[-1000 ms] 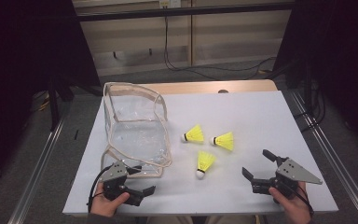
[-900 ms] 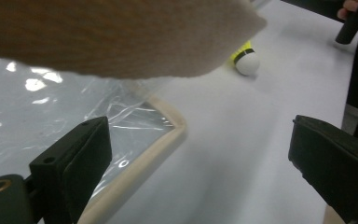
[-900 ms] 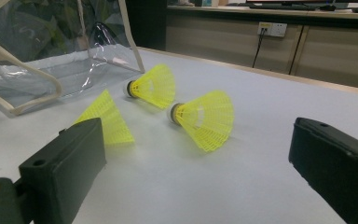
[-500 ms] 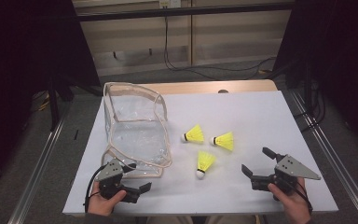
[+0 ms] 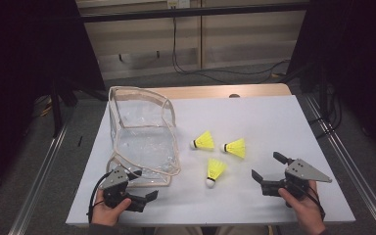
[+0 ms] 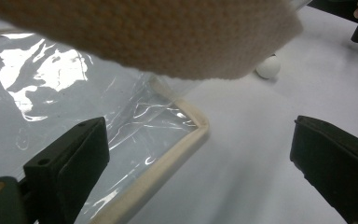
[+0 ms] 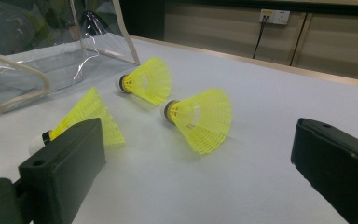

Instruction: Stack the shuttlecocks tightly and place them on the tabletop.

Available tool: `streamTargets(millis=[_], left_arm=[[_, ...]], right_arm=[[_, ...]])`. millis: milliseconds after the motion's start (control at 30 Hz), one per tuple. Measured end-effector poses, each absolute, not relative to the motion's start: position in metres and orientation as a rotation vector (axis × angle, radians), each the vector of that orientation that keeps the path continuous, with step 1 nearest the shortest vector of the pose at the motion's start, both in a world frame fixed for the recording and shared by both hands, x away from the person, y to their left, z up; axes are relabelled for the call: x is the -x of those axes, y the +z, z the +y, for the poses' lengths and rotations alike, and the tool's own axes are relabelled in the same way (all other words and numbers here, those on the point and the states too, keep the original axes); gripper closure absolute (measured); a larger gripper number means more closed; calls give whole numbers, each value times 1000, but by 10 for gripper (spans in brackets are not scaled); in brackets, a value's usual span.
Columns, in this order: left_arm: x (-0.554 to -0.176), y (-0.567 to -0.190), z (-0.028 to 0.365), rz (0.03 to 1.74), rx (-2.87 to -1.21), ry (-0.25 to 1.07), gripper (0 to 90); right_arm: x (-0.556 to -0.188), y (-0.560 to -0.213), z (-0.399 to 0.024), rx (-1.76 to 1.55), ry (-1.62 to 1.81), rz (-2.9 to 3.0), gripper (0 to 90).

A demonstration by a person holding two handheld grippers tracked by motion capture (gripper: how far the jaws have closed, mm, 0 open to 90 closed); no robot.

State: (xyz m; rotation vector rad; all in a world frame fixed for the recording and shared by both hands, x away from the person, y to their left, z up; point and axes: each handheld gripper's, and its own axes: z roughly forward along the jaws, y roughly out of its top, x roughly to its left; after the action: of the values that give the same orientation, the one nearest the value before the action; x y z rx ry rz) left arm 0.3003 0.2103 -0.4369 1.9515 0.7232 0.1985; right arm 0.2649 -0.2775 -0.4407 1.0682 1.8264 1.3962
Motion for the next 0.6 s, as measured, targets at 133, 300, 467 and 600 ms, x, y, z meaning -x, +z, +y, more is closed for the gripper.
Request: streamTargets(millis=[133,300,467,600], left_arm=[[-300,-437,211,720,-1951,199,41],[-300,-436,212,727,-1944,203,41],[-300,-436,212,723,-1956,211,40],[-300,-436,212,724,-1954,210,38]], right_arm=[[-267,-441,-277,-1077,1390,1839,19],[-270,-441,-276,-1089,1381,1849,13],[-272,-441,-275,-1087,1376,1862,14],[-274,-440,-274,-1091,1373,1862,14]])
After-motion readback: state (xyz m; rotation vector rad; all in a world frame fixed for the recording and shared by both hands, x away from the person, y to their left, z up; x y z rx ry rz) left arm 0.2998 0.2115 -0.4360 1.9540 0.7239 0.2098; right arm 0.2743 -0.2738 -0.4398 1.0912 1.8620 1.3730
